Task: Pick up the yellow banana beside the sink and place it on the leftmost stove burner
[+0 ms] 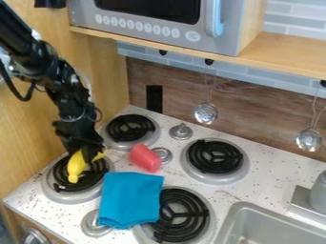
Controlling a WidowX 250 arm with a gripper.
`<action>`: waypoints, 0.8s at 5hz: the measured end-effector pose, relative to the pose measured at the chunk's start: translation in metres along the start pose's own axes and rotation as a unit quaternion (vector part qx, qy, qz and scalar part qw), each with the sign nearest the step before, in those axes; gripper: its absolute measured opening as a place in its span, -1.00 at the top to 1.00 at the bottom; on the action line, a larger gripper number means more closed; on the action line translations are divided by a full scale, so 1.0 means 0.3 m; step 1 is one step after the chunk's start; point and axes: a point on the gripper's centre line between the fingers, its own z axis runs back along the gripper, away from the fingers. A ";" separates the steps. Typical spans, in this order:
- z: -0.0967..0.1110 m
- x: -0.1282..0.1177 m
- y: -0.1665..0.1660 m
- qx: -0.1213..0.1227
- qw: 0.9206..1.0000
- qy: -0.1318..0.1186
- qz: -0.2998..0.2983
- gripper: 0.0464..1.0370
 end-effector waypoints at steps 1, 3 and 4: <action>-0.001 0.003 0.021 0.015 1.000 0.007 0.011 -0.10; -0.002 -0.012 0.041 0.072 0.997 0.020 -0.021 -0.95; 0.092 0.051 -0.015 0.082 0.995 -0.011 -0.052 -0.95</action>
